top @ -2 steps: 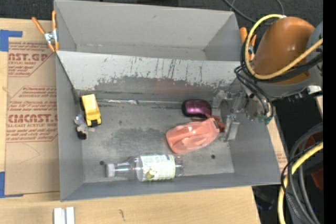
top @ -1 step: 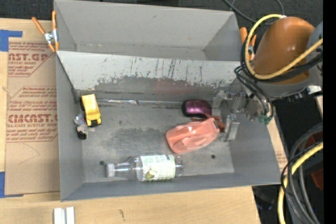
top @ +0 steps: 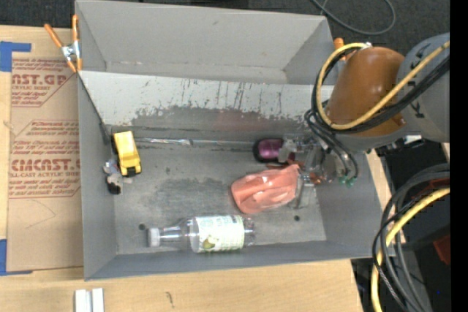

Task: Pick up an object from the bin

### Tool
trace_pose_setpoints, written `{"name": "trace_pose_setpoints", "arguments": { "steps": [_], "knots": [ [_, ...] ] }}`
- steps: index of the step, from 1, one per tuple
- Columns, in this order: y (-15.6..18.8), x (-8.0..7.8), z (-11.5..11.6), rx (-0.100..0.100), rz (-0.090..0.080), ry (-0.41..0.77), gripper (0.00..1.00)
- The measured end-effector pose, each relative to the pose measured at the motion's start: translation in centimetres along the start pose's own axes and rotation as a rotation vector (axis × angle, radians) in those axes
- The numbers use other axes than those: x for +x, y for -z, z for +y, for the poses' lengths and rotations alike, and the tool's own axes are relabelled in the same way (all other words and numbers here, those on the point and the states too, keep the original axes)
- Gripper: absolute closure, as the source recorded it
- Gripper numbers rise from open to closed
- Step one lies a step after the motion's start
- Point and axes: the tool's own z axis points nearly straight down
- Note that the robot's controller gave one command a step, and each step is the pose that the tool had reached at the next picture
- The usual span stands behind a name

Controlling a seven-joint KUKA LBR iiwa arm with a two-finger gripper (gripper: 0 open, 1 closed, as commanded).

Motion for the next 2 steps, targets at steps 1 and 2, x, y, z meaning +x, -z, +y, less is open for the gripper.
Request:
{"name": "trace_pose_setpoints", "arguments": {
  "steps": [1,2],
  "knots": [
    [-5.6,3.4,3.3,0.0,-0.017,0.12,0.0],
    [-7.3,0.8,8.0,-0.001,0.008,0.117,1.0]
  ]
}}
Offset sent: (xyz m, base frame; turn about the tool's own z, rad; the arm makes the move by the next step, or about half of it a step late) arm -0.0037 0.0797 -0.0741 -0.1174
